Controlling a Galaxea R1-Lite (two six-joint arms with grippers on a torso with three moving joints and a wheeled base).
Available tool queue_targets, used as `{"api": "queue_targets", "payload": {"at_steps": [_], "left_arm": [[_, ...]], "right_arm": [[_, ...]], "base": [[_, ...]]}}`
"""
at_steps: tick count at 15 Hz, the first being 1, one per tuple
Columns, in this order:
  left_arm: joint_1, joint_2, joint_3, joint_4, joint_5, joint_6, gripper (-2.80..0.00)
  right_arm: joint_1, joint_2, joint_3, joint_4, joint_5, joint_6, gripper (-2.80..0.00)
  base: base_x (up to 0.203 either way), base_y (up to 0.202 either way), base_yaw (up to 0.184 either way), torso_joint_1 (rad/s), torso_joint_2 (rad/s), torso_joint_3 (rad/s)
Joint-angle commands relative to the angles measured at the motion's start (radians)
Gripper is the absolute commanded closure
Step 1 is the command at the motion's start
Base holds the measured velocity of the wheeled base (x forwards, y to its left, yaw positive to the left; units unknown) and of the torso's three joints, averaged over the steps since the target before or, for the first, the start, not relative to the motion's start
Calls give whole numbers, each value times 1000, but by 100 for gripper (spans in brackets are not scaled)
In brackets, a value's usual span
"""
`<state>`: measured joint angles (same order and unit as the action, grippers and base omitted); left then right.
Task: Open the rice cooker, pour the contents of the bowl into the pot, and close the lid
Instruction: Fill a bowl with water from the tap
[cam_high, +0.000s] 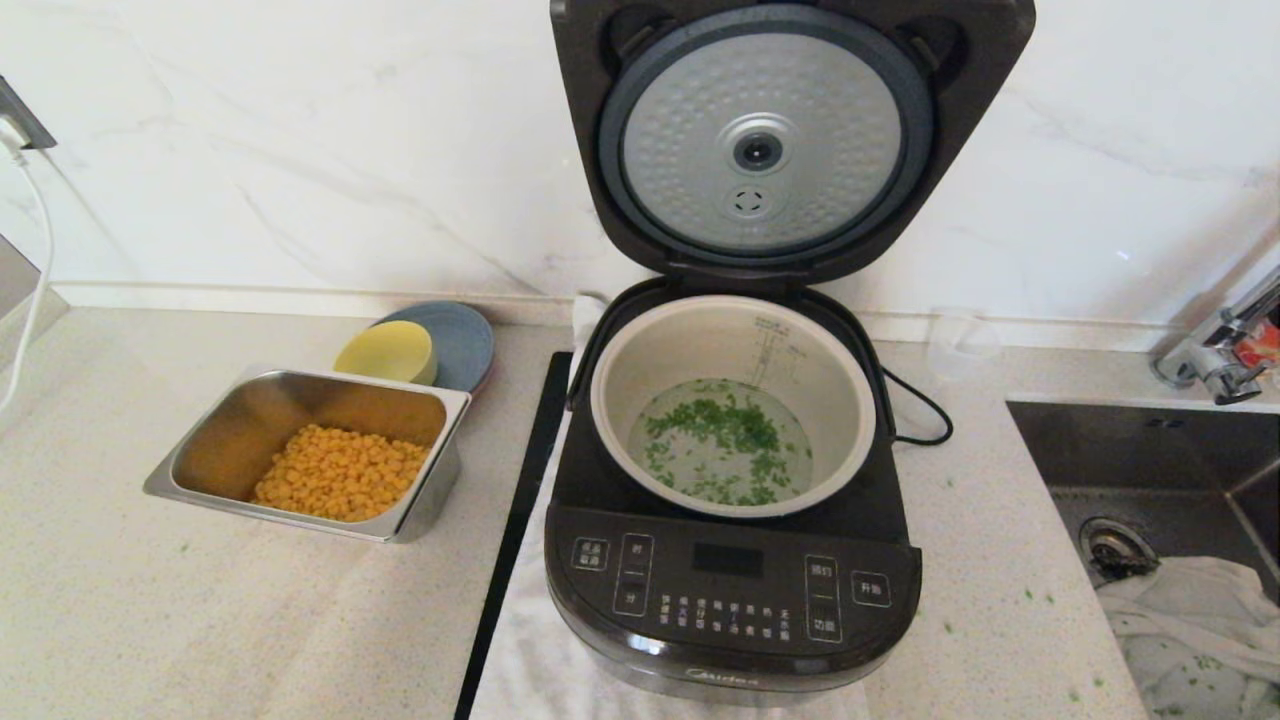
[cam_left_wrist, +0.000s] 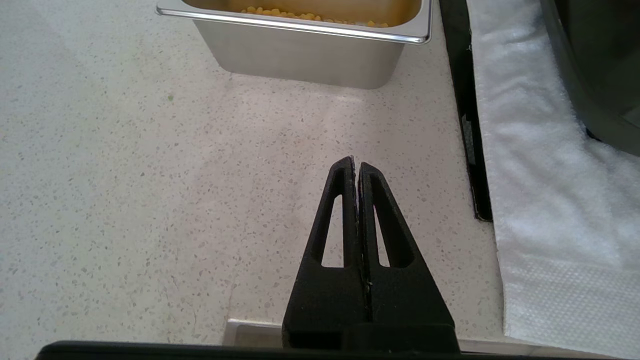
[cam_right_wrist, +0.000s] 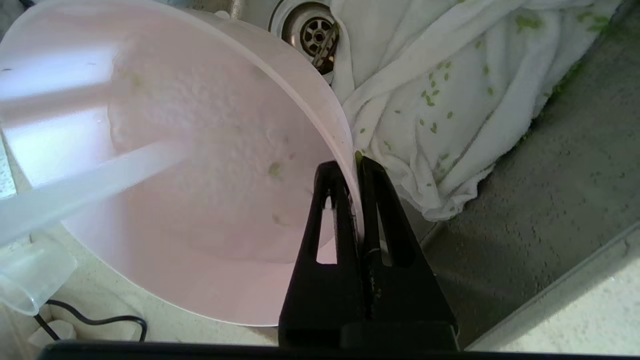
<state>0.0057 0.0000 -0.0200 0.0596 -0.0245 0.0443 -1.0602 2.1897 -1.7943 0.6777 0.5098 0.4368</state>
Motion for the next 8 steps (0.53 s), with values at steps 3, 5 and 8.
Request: {"api": "queue_targets", "payload": {"at_steps": [3, 5, 8], "left_arm": [[0, 0, 0, 0, 0, 0, 0], [0, 0, 0, 0, 0, 0, 0], [0, 0, 0, 0, 0, 0, 0]], "right_arm": [[2, -73, 36, 19, 1, -4, 0], [30, -132, 101, 20, -24, -26, 0], [94, -292, 245, 13, -73, -78, 0]], "base": [[0, 0, 0, 0, 0, 0], [0, 0, 0, 0, 0, 0], [0, 0, 0, 0, 0, 0]]}}
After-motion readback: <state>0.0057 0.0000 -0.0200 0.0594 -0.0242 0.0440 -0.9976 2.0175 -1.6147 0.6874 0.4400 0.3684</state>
